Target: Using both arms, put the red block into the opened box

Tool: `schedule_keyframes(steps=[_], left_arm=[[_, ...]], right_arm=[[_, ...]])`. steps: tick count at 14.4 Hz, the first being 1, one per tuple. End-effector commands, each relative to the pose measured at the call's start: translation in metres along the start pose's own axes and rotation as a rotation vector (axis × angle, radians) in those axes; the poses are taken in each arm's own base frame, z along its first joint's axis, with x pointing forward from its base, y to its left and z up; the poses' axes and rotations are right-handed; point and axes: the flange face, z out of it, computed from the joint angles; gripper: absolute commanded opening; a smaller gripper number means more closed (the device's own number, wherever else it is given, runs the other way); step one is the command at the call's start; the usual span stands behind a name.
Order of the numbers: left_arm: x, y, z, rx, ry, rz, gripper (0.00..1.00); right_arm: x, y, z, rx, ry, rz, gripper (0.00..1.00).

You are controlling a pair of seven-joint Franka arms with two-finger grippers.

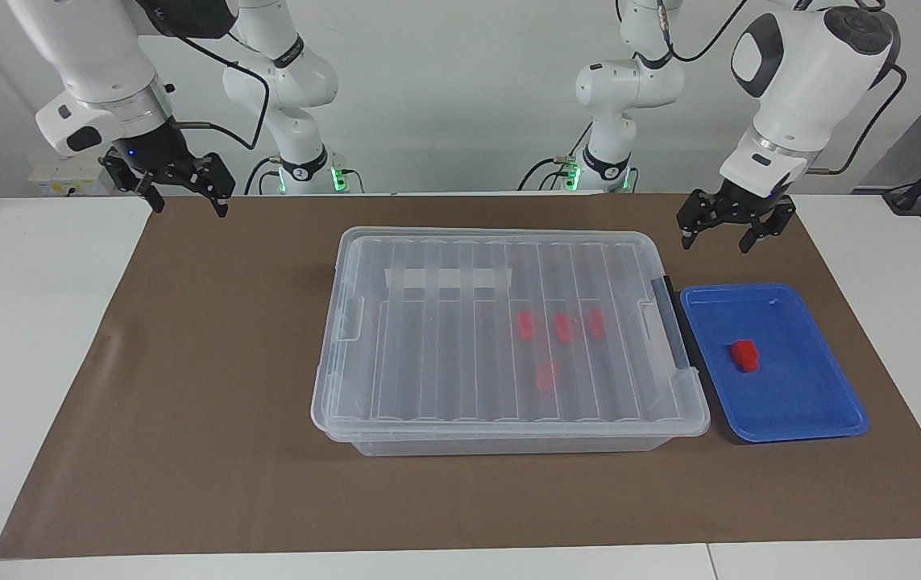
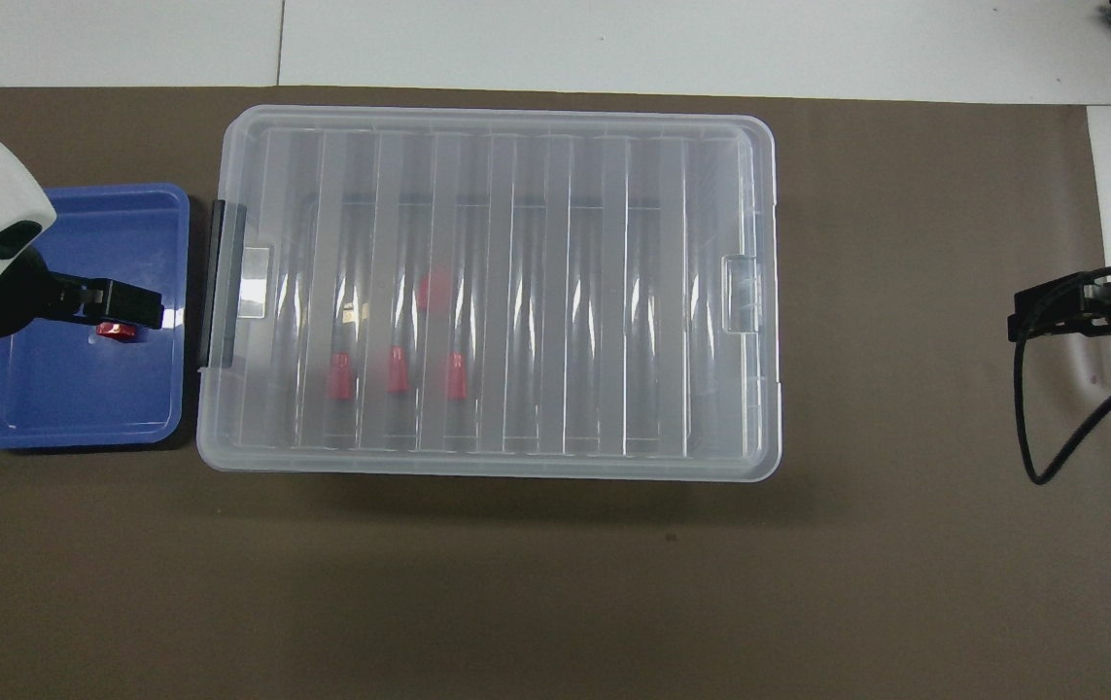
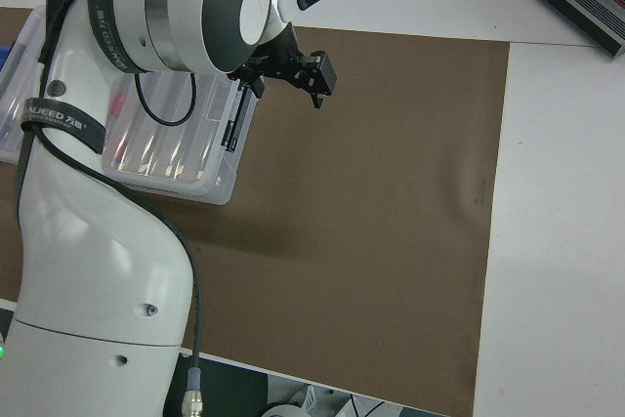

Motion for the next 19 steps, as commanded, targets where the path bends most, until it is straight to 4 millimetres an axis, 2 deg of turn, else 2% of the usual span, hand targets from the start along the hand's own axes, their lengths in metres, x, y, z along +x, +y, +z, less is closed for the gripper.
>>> schedule_keyframes(steps=[1,8,11,15,19], left_arm=[[-0.004,-0.003,-0.003,-0.005,0.003,-0.015,1.00],[-0.004,-0.003,-0.003,-0.005,0.003,-0.015,1.00],[-0.004,-0.003,-0.003,-0.005,0.003,-0.015,1.00],[-0.004,-0.003,-0.003,-0.005,0.003,-0.015,1.00],[-0.004,-0.003,-0.003,-0.005,0.003,-0.015,1.00]], right_arm=[[-0.005,0.001,0.001,-0.010,0.018,0.015,1.00],[0.000,0.007,0.000,-0.011,0.047,0.030,1.00],[0.006,0.004,0.013,-0.010,0.062,0.025,0.99],[0.014,-0.026,0.037,-0.004,0.102,0.004,0.99],[0.024,-0.084,0.067,0.019,0.144,0.024,0.99]])
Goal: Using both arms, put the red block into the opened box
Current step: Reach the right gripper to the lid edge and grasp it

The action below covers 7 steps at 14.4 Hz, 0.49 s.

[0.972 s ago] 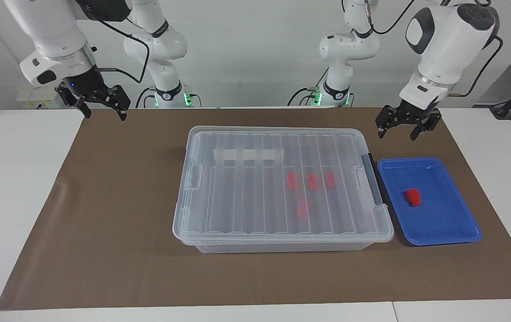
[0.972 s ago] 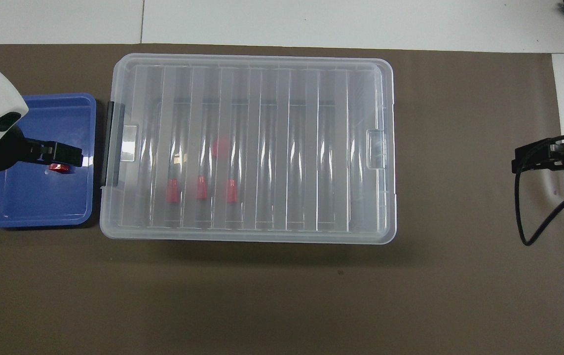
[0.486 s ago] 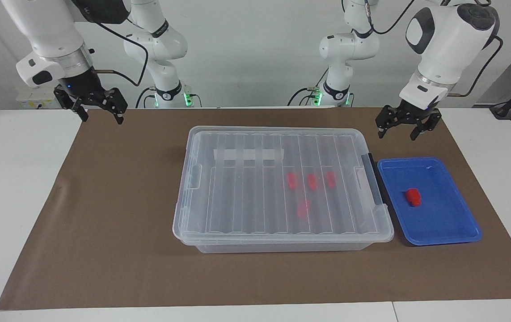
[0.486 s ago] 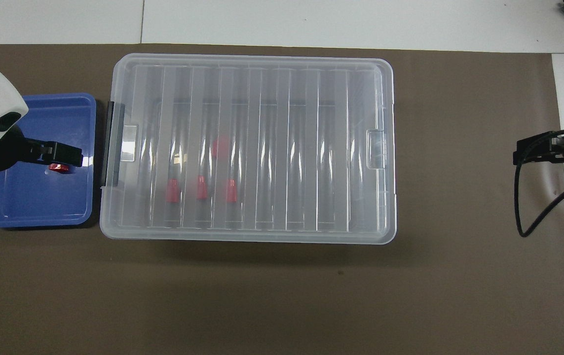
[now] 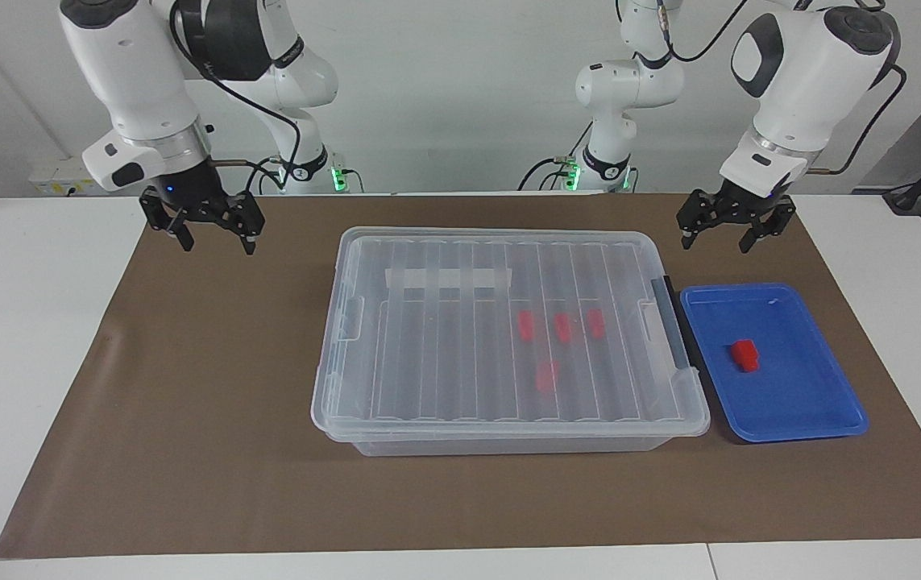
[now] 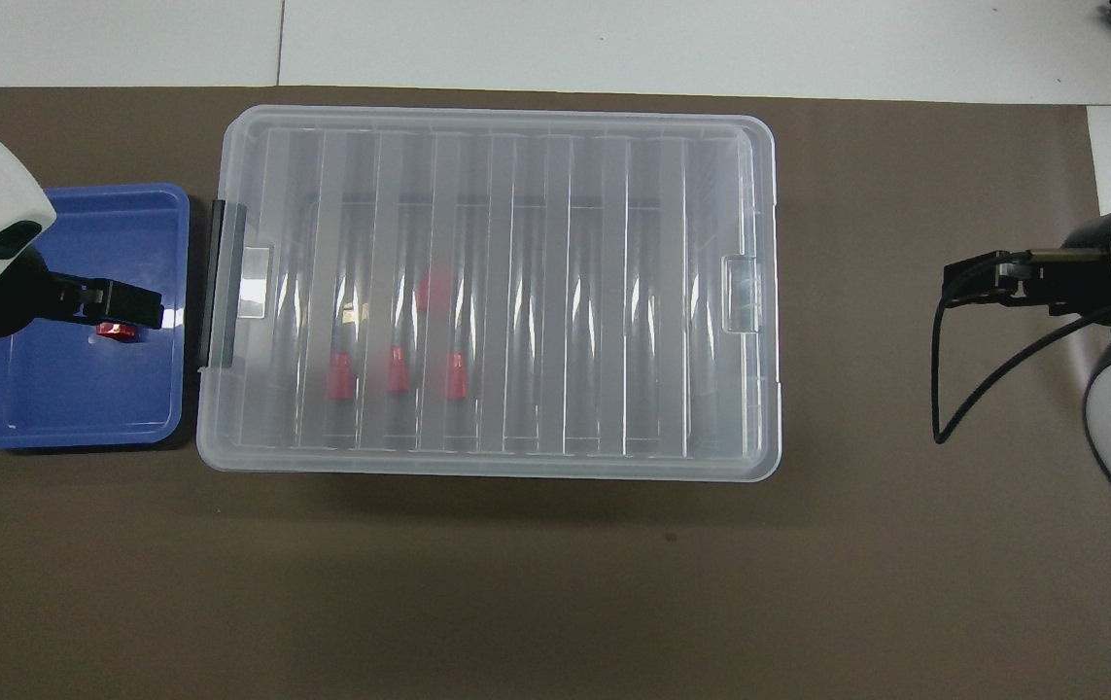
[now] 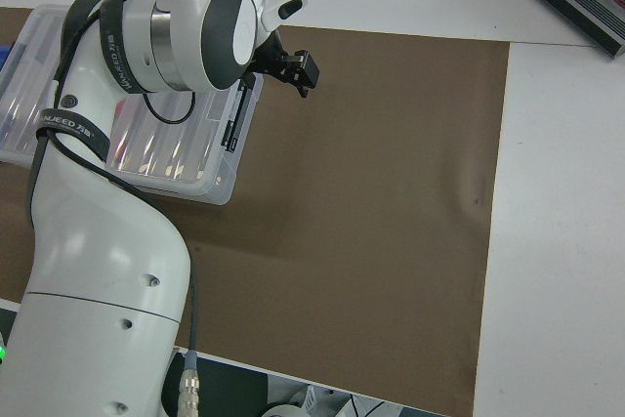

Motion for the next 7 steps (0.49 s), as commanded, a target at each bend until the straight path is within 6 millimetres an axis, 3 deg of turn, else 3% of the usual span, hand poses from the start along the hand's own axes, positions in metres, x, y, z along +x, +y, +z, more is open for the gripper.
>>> schedule_keyframes(steps=[1,7], left_arm=[[-0.004,-0.003,-0.003,-0.005,0.002,-0.015,1.00],[-0.004,-0.003,-0.003,-0.005,0.003,-0.015,1.00]], right_arm=[[0.002,-0.035,0.026,0.001,0.015,0.029,0.99],[0.004,-0.076,0.059,0.025,0.019,0.012,0.97]])
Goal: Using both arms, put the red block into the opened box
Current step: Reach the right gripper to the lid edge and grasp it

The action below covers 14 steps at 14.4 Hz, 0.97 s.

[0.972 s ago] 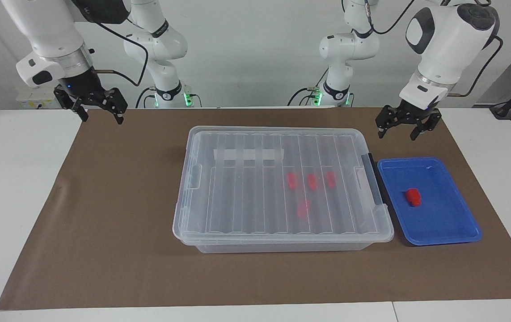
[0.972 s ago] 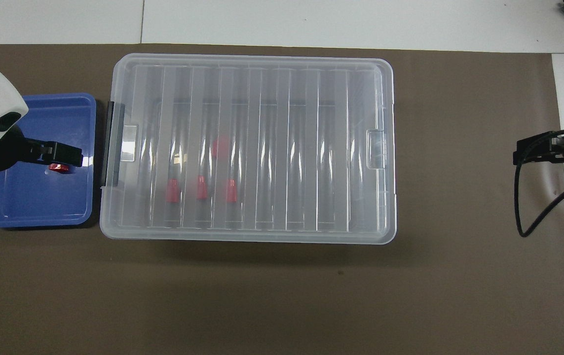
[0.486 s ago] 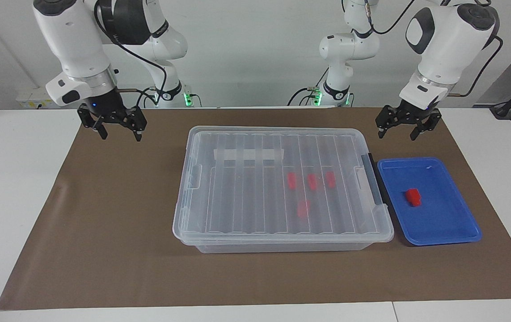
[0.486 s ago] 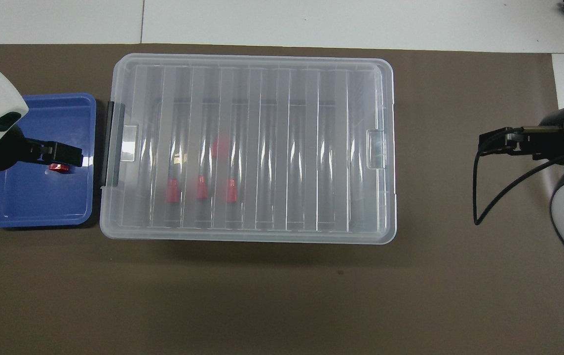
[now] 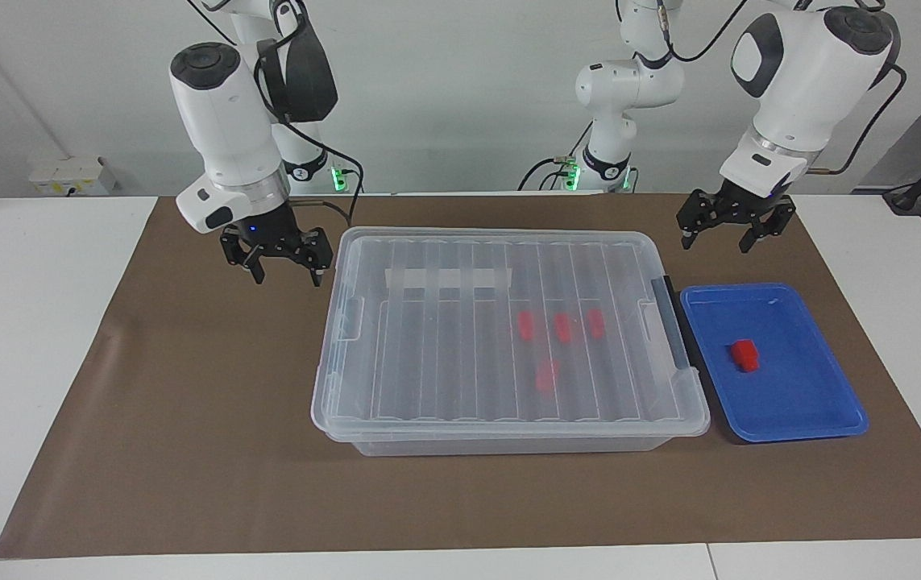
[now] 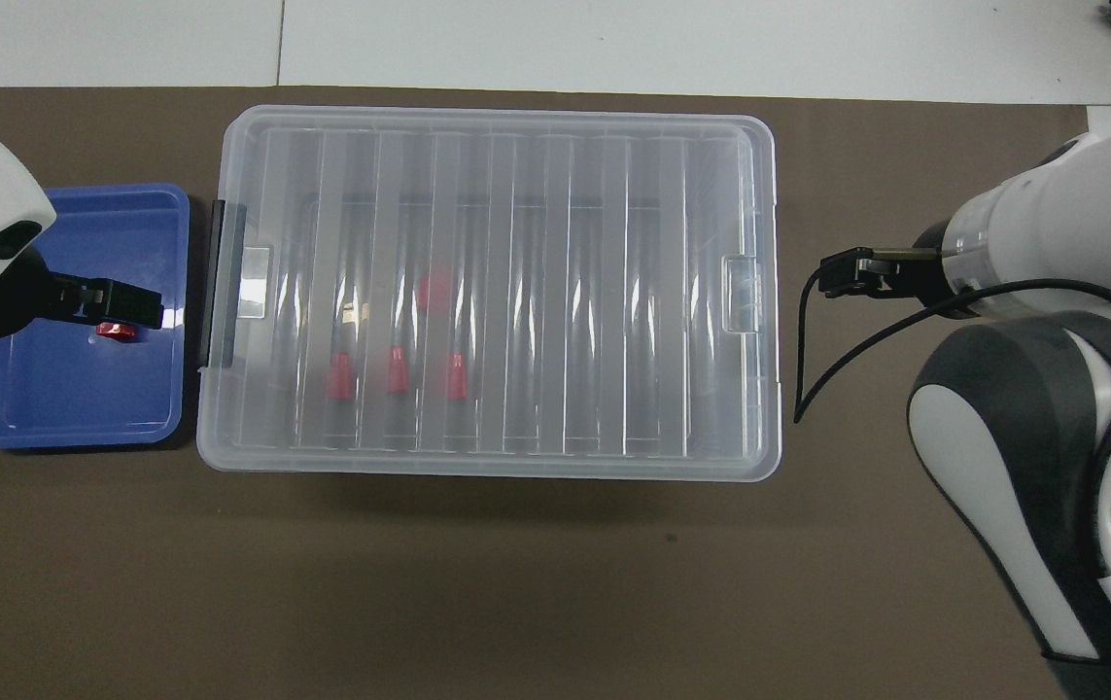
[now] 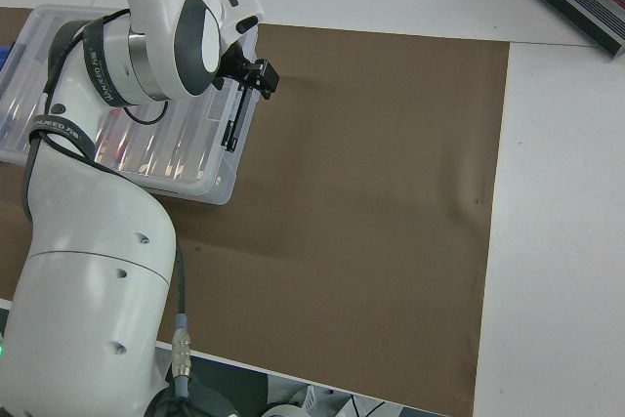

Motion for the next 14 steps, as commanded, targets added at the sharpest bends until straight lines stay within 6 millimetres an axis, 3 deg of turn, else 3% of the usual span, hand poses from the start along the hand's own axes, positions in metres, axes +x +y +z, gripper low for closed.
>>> schedule_keyframes(steps=[1,7,14], left_arm=[[-0.004,-0.003,-0.003,-0.005,0.002,-0.015,1.00],[-0.004,-0.003,-0.003,-0.005,0.002,-0.015,1.00],[-0.004,-0.003,-0.003,-0.005,0.002,-0.015,1.00]], right_arm=[[0.003,-0.005,0.014,-0.004,0.008,0.008,0.97],[0.010,-0.015,0.049,0.002,-0.021,-0.005,0.96],[0.006,-0.020,0.062,-0.004,-0.047,-0.031,0.96]])
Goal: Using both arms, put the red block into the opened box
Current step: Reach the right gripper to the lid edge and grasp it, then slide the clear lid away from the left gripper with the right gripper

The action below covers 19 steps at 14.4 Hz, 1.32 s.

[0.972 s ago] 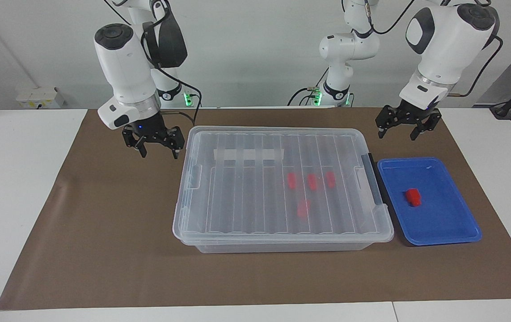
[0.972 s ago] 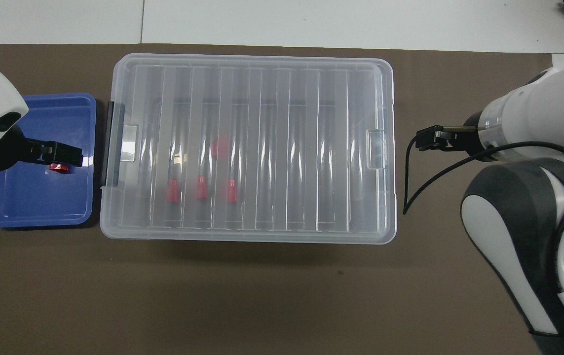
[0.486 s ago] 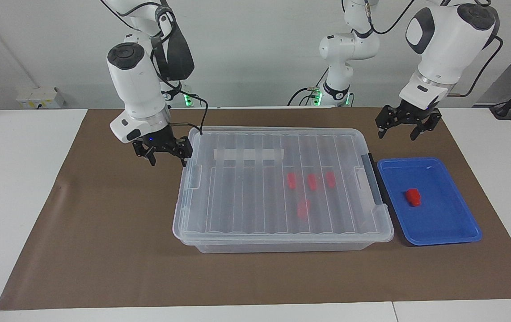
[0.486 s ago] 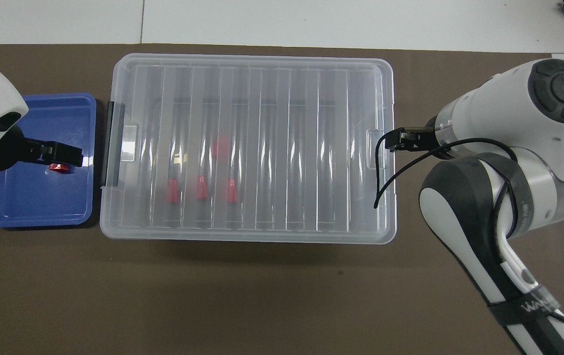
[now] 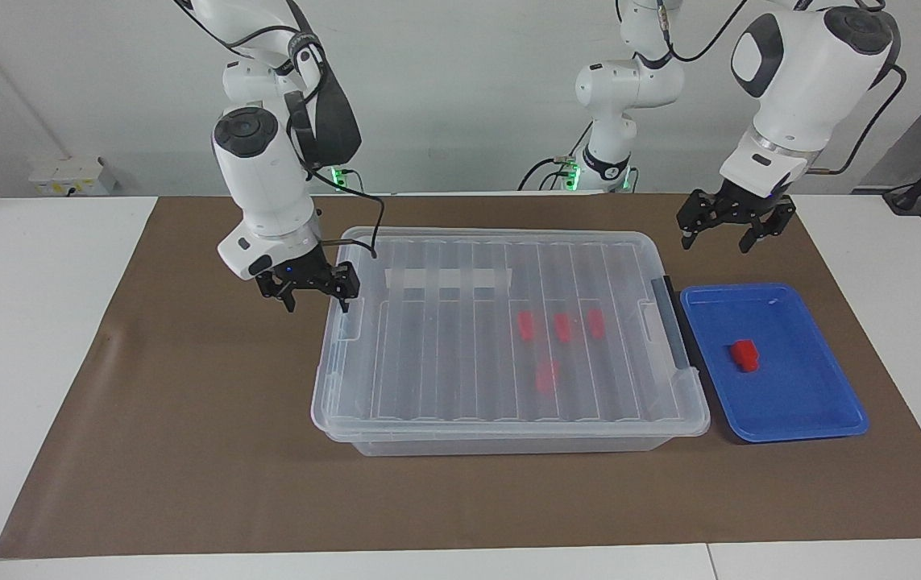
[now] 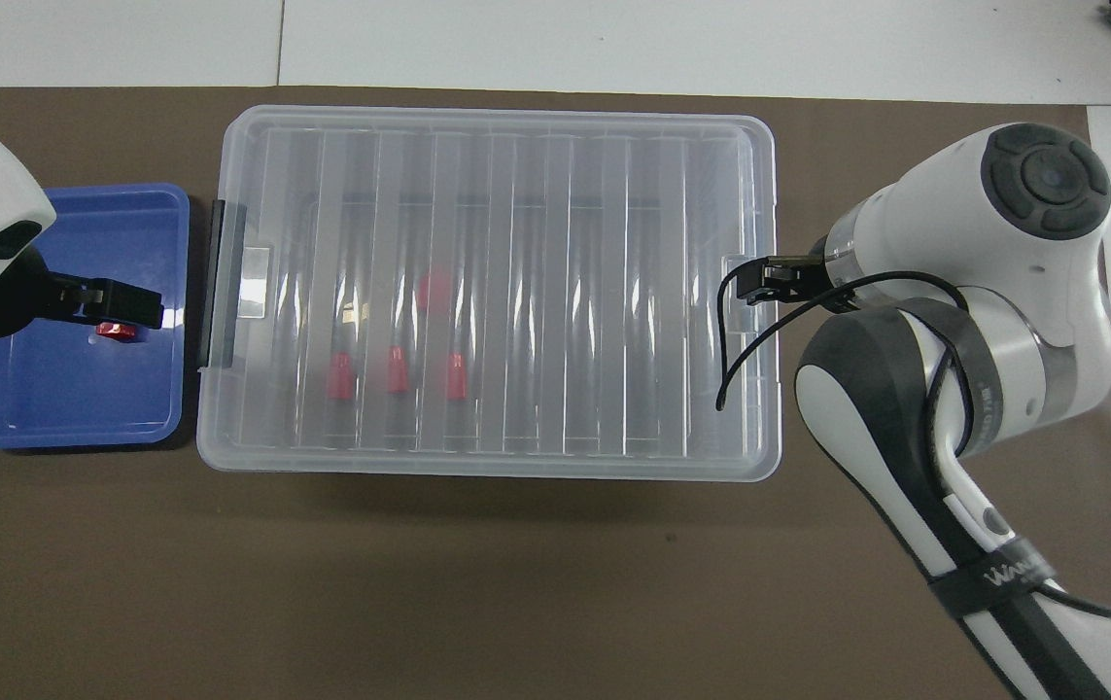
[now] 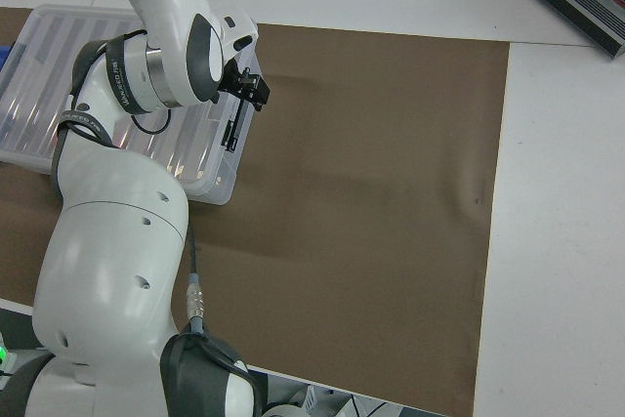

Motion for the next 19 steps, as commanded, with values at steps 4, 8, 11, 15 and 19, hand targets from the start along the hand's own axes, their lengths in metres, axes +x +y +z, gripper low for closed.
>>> schedule_keyframes(steps=[4,8,11,15,19], left_arm=[[-0.004,-0.003,-0.003,-0.005,0.002,-0.015,1.00],[-0.004,-0.003,-0.003,-0.005,0.002,-0.015,1.00],[-0.004,-0.003,-0.003,-0.005,0.002,-0.015,1.00],[-0.004,-0.003,-0.003,-0.005,0.002,-0.015,1.00],[-0.004,-0.003,-0.003,-0.005,0.002,-0.015,1.00]], right_arm=[[-0.004,0.002,0.010,-0.017,-0.006,-0.034,0.95],[-0.002,0.008,0.012,-0.018,-0.009,-0.025,0.95],[0.000,0.016,0.011,-0.019,-0.009,-0.026,0.95],[0.006,0.031,0.014,-0.025,-0.012,-0.056,0.95],[0.013,0.061,0.014,-0.036,-0.011,-0.105,0.96]])
